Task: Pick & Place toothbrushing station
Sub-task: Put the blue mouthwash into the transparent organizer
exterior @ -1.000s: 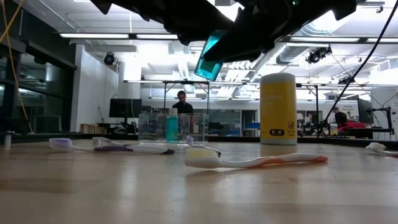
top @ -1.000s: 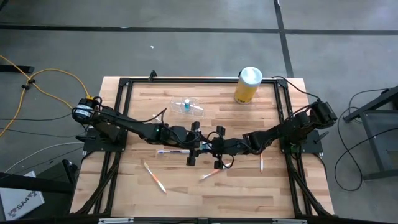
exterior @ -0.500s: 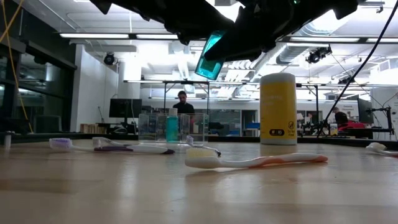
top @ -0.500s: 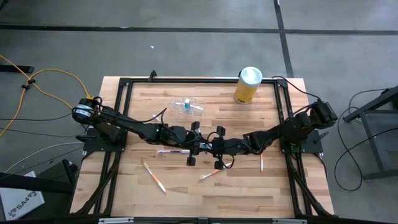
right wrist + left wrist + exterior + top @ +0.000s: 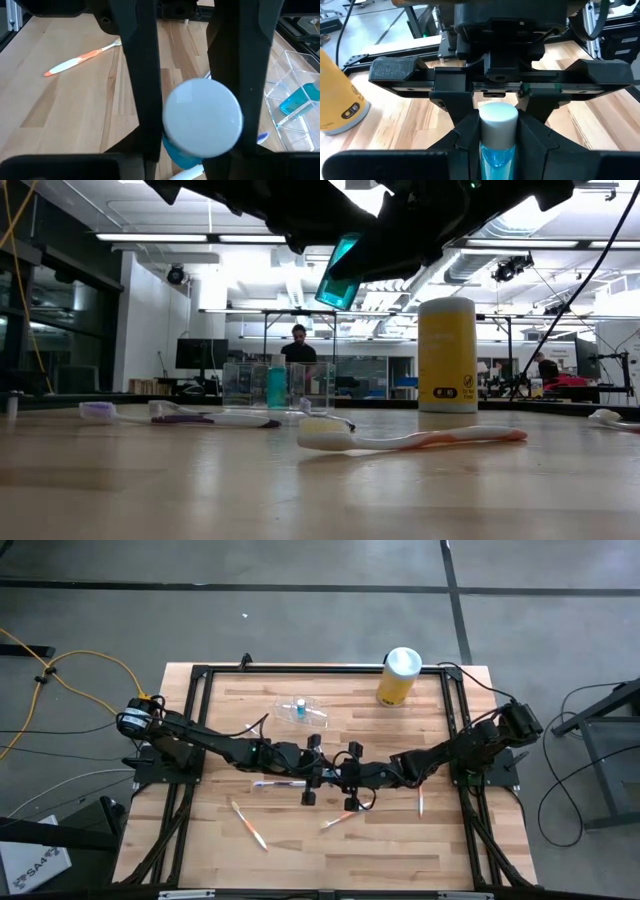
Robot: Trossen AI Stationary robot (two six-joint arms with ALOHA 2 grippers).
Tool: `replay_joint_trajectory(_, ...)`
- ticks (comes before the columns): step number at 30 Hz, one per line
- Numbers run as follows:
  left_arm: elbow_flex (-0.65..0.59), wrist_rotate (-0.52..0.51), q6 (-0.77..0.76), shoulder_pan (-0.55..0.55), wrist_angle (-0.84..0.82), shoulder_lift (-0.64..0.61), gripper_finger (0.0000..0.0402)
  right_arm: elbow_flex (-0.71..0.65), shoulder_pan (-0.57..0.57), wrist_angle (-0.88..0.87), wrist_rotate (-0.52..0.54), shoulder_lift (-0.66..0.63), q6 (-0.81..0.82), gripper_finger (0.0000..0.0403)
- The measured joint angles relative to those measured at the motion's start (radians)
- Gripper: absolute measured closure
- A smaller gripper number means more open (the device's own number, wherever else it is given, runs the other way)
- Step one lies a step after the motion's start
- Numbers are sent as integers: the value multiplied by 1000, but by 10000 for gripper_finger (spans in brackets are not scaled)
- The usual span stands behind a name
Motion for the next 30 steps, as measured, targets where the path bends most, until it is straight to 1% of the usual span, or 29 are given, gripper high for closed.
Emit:
replay_joint_trajectory(4,0,-28,1,-2,-3,-1,311,2,0,-14,2,0,18,278)
replay_joint_trajectory(18,2,-27,-1,-2,-11,-2,312,4,1,-34,-5,0,21,238)
replay_joint_trajectory(22,3,-25,-2,-3,-35,-18,312,5,1,-40,-6,0,20,229)
replay_joint_trajectory(27,5,-28,-13,-3,-86,-60,312,4,1,-85,-5,-37,21,225)
replay_joint_trajectory(30,5,-28,-13,-3,-119,-72,312,3,1,-122,13,-71,19,226)
